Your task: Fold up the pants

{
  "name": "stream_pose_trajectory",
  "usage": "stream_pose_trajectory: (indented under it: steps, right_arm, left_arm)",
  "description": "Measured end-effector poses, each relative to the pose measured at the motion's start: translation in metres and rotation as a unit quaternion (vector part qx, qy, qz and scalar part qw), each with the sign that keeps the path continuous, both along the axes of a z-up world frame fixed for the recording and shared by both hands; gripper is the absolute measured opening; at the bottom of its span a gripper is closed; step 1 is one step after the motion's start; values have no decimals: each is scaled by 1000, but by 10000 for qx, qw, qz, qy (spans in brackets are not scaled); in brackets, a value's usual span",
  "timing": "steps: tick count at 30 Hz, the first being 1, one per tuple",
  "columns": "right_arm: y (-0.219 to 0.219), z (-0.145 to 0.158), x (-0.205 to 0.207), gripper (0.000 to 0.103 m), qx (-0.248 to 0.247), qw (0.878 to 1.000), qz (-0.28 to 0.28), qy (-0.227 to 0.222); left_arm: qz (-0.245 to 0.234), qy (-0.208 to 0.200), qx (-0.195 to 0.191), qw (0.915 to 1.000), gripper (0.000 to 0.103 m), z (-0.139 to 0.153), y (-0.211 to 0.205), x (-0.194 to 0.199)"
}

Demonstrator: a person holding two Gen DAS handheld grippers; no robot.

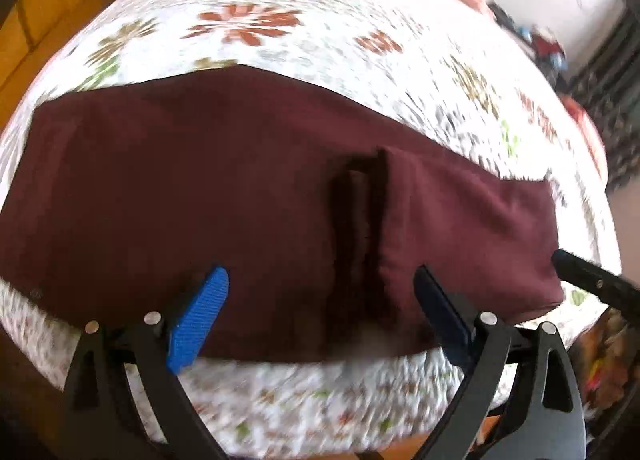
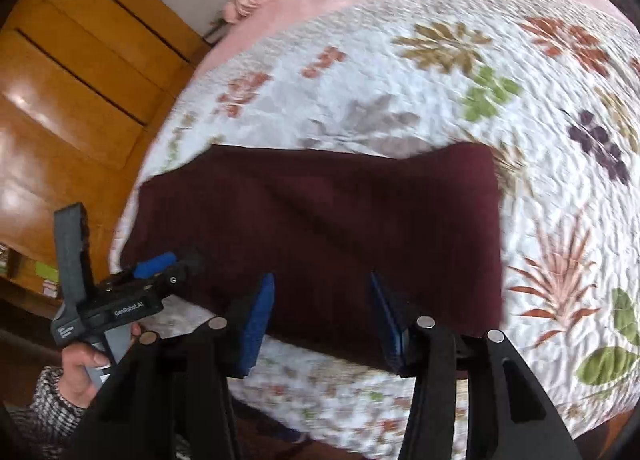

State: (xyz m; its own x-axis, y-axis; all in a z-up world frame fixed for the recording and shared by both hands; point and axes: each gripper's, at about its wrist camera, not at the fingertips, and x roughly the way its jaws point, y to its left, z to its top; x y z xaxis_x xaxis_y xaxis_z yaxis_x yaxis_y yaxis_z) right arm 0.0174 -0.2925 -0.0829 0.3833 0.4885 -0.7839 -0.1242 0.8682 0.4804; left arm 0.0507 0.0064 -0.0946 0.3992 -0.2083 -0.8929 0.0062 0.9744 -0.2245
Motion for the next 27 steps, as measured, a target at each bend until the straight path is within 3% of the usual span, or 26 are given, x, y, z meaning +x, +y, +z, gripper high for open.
stream_pose_trajectory:
  steps: [2,5,11,14,16,20,22,24,27]
  right_arm:
    - [17,4,1,50,152,9998,150,-21]
    - [40,3,4,51,201,9992,359,13]
    - [64,-18,12,51,-57,9984,513,229]
    - [67,-27,15,51,-113,9980,507,357]
    - [65,-31,14,51,-116,9979,487,403]
    - [63,-35,16,50,-125,9978,461,466]
    - [63,-36,15,50,-155,9976,482,464]
    - [63,-38,16,50,-191,9974,497,476]
    - [63,-40,17,50,-195,9975,482,483]
  left_arm:
    - [389,23,-280,9988,93,6,34,-11]
    - [1210,157,-691,9901,92,6,99,-33]
    - [2711,310,-1392,9519,92,-9,213,-64]
    - [3197,431,-2117,9226,85,-28,247,-67]
    - [3366,454,-2511,9064,84,-42,259,-65]
    - [3515,521,-2891,8889,84,-64,269,-55]
    - [3602,331,-3171,8767,83,-66,273,-55]
    - [3476,174,-3467,8710,79,-64,272,-52]
    - [3501,277,-3484,8691,83,-66,270,-44]
